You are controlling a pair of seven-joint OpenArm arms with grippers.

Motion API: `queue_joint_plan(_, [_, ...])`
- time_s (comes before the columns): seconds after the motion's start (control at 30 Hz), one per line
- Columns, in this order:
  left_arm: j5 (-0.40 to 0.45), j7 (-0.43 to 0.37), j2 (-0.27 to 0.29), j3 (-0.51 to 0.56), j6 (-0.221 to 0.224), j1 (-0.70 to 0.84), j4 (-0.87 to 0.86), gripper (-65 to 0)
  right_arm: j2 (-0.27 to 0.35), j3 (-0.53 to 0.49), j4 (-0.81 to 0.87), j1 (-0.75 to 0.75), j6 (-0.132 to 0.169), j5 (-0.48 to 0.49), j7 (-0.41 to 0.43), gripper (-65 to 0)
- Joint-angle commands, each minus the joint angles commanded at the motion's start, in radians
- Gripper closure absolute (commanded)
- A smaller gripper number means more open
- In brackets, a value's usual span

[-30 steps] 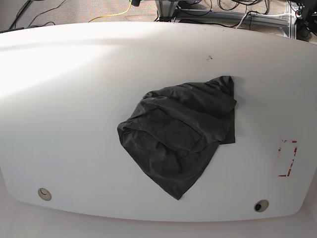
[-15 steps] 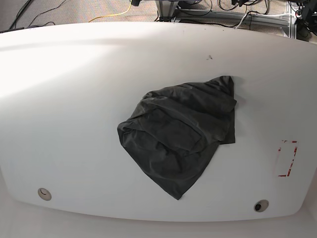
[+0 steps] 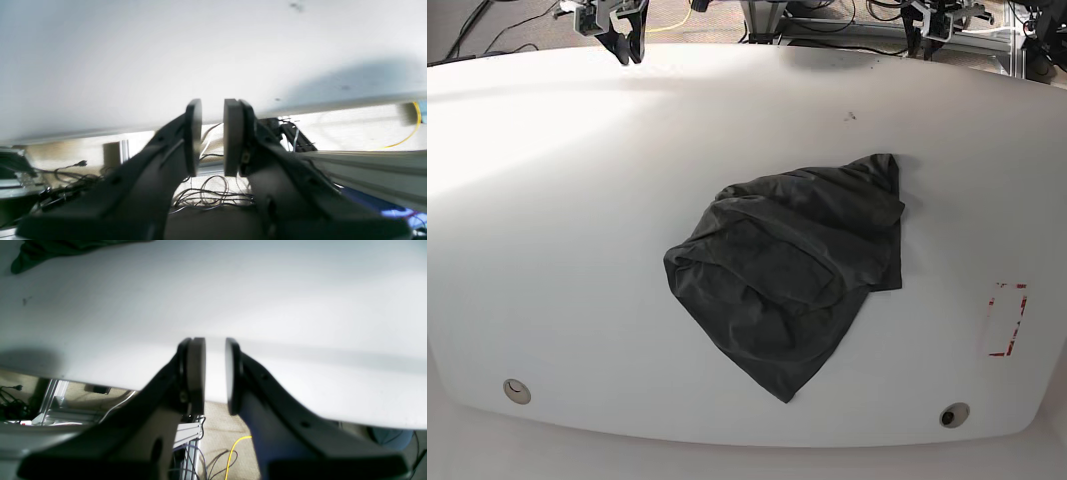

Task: Layout the t-shirt on the table in an organized manner, then fold the t-shirt properly
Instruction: 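Lower the right gripper onto the grey t-shirt and pinch a fold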

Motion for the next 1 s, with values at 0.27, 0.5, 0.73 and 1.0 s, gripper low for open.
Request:
queue_joint_plan(0.27, [-0.003, 0.072, 0.0, 0.003, -0.003, -0.137, 0.0, -10.4, 0.006, -0.137, 0.0, 0.11, -0.006, -0.006, -0.002, -33.0])
queue_joint_plan(0.5, [-0.003, 0.092, 0.006, 0.002, -0.026, -0.209, 0.0, -27.2, 0.008, -0.252, 0.003, 0.219, -0.006, -0.006, -0.095, -47.1])
queue_joint_plan(0.73, [-0.002, 0.092, 0.008, -0.003, -0.025, -0.247, 0.0, -40.3, 0.009, -0.342, -0.003, 0.436, -0.006, -0.006, -0.33, -47.1])
queue_joint_plan(1.0, [-0.002, 0.087, 0.006, -0.046, -0.026, -0.245, 0.021, -40.3, 0.061, -0.483, -0.035, 0.738, -0.008, -0.006, -0.582, -46.8])
